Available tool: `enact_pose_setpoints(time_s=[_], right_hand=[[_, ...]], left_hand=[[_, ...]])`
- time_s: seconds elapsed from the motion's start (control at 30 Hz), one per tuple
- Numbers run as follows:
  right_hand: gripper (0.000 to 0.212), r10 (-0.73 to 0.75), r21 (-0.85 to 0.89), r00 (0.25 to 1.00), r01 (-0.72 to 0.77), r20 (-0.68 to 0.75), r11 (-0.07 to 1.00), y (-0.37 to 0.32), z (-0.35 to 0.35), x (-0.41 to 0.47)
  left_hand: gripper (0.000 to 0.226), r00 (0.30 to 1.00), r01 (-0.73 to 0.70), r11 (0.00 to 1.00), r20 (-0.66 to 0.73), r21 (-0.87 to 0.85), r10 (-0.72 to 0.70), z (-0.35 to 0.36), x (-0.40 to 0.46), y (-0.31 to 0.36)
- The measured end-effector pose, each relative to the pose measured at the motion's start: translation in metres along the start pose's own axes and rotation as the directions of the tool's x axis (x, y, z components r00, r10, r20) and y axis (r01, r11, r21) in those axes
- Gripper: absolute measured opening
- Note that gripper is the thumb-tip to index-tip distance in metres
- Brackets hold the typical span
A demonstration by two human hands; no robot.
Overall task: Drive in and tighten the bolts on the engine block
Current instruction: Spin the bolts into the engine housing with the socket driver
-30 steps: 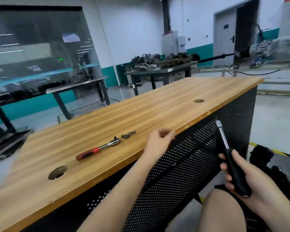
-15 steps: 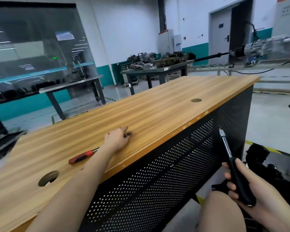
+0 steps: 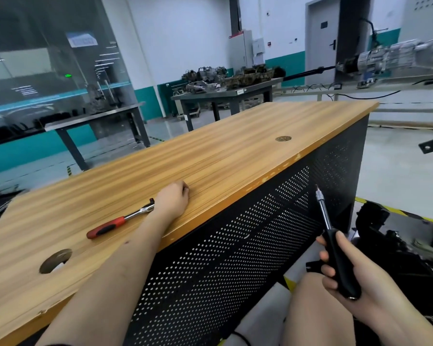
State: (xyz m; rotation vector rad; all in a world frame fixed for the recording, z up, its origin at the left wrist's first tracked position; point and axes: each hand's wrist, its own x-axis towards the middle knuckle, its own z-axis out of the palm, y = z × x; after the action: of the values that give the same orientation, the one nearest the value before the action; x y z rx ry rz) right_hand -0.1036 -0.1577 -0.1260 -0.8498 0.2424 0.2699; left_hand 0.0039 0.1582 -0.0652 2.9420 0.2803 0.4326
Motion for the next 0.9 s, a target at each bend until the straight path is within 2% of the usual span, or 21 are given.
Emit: enact_pose_setpoints(time_s=[0.3,0.37,0.4,0.43,0.47,0.5,0.53,0.57,0.6,0.63,0.67,0.7,0.8,0.83,0.87,0.9], right_hand=[[0.035,0.0,0.059,0.999,0.002,-0.035,0.998,-0.006,-0.016,-0.008],[0.035,0.012,0.067,0.999,-0.009,-0.043,0.998,-0.006,-0.018,-0.008],[0.035,0.016,0.07,0.999,-0.013,-0.043,0.997,-0.006,-0.019,-0.007],[0.035,0.019,0.07,0.999,-0.016,-0.044,0.997,-0.006,-0.019,-0.006],[0.035,0.023,0.068,0.999,-0.02,-0.045,0.997,-0.006,-0.02,-0.005],[0.035,0.027,0.065,0.999,-0.024,-0.046,0.998,-0.006,-0.02,-0.005],[0.035,0.029,0.062,0.999,-0.026,-0.045,0.998,-0.006,-0.021,-0.004],[0.035,0.029,0.063,0.999,-0.027,-0.043,0.998,-0.006,-0.021,-0.004],[0.035,0.029,0.065,0.999,-0.027,-0.043,0.998,-0.006,-0.021,-0.004],[0.035,0.031,0.067,0.999,-0.028,-0.044,0.997,-0.006,-0.021,-0.003],[0.035,0.033,0.067,0.998,-0.029,-0.045,0.997,-0.006,-0.021,-0.003],[0.035,0.033,0.066,0.998,-0.029,-0.047,0.997,-0.006,-0.022,-0.003],[0.034,0.038,0.065,0.998,-0.034,-0.055,0.997,-0.003,-0.024,-0.002],[0.034,0.042,0.064,0.998,-0.038,-0.057,0.997,-0.003,-0.024,-0.002],[0.034,0.045,0.061,0.997,-0.042,-0.059,0.997,-0.002,-0.025,-0.001],[0.034,0.048,0.058,0.997,-0.044,-0.06,0.997,-0.001,-0.025,-0.001]], left_hand=[[0.038,0.995,0.052,0.998,-0.081,0.04,-0.049,0.008,0.009,-0.002],[0.038,0.988,0.101,0.992,-0.108,-0.08,-0.11,0.005,0.008,-0.002],[0.037,0.98,0.138,0.969,-0.113,-0.205,-0.163,0.003,0.008,0.0],[0.034,0.968,0.182,0.912,-0.098,-0.366,-0.232,0.0,0.009,0.002],[0.031,0.946,0.238,0.795,-0.053,-0.558,-0.321,-0.003,0.01,0.005],[0.027,0.911,0.289,0.588,0.027,-0.755,-0.412,-0.006,0.014,0.006],[0.025,0.871,0.311,0.294,0.147,-0.904,-0.469,-0.011,0.018,0.007],[0.026,0.842,0.297,-0.025,0.274,-0.955,-0.464,-0.017,0.021,0.006],[0.029,0.83,0.272,-0.282,0.372,-0.92,-0.416,-0.021,0.023,0.005],[0.031,0.826,0.251,-0.438,0.426,-0.863,-0.368,-0.024,0.026,0.002],[0.032,0.821,0.233,-0.52,0.453,-0.822,-0.349,-0.026,0.028,-0.001],[0.033,0.815,0.221,-0.555,0.464,-0.802,-0.346,-0.027,0.031,-0.004],[0.036,0.81,0.202,-0.594,0.474,-0.779,-0.345,-0.027,0.031,-0.009],[0.038,0.81,0.208,-0.589,0.475,-0.781,-0.344,-0.027,0.029,-0.011],[0.038,0.812,0.233,-0.542,0.468,-0.808,-0.348,-0.027,0.027,-0.011],[0.036,0.822,0.274,-0.418,0.436,-0.866,-0.365,-0.027,0.024,-0.01]])
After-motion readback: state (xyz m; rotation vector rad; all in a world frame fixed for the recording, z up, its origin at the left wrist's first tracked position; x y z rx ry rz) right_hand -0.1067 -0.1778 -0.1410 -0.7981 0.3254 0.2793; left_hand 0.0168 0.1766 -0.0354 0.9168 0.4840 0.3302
